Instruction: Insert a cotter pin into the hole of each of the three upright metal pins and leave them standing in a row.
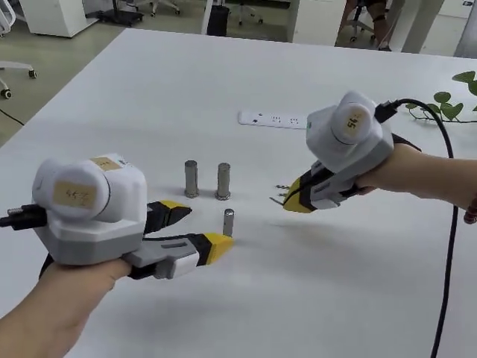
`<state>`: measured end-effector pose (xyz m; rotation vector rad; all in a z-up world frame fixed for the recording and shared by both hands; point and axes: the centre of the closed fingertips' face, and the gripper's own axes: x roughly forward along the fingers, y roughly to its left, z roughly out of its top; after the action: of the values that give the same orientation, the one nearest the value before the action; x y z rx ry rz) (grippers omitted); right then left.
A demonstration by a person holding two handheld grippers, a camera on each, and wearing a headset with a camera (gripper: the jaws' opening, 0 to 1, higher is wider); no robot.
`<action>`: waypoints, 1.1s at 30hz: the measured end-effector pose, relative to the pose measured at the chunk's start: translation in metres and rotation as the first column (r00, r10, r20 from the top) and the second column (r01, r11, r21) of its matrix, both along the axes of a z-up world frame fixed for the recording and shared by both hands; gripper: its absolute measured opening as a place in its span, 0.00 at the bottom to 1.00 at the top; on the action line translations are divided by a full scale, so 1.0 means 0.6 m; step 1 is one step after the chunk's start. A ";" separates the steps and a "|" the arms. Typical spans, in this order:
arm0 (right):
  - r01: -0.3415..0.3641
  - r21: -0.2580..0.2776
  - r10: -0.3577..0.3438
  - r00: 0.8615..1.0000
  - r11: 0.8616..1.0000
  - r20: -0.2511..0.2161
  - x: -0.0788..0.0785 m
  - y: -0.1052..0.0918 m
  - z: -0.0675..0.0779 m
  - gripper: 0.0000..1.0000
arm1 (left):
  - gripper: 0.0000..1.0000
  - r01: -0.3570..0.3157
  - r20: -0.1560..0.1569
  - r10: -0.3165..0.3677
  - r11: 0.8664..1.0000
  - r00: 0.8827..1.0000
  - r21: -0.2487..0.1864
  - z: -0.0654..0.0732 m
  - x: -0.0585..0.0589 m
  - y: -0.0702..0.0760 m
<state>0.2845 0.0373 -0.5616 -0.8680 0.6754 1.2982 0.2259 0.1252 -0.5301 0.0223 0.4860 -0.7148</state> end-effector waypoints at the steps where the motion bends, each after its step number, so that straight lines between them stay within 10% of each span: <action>1: -0.010 0.005 0.010 1.000 1.000 0.006 -0.005 0.004 0.004 0.00 | 0.37 0.004 -0.009 -0.004 1.000 1.000 -0.004 0.000 -0.002 -0.002; 16: -0.193 0.063 0.188 0.979 0.979 0.076 -0.071 0.056 0.038 0.00 | 0.18 0.059 -0.032 -0.062 0.993 0.998 -0.102 0.015 -0.009 -0.033; 33: -0.331 0.034 0.323 0.936 0.943 0.137 -0.123 0.083 0.049 0.00 | 0.04 0.057 -0.151 -0.092 0.974 0.984 -0.221 0.014 -0.027 -0.057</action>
<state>0.2110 0.0873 -0.5324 -1.0398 0.3986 1.5342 0.2099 0.0910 -0.5217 -0.2233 0.5608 -0.8447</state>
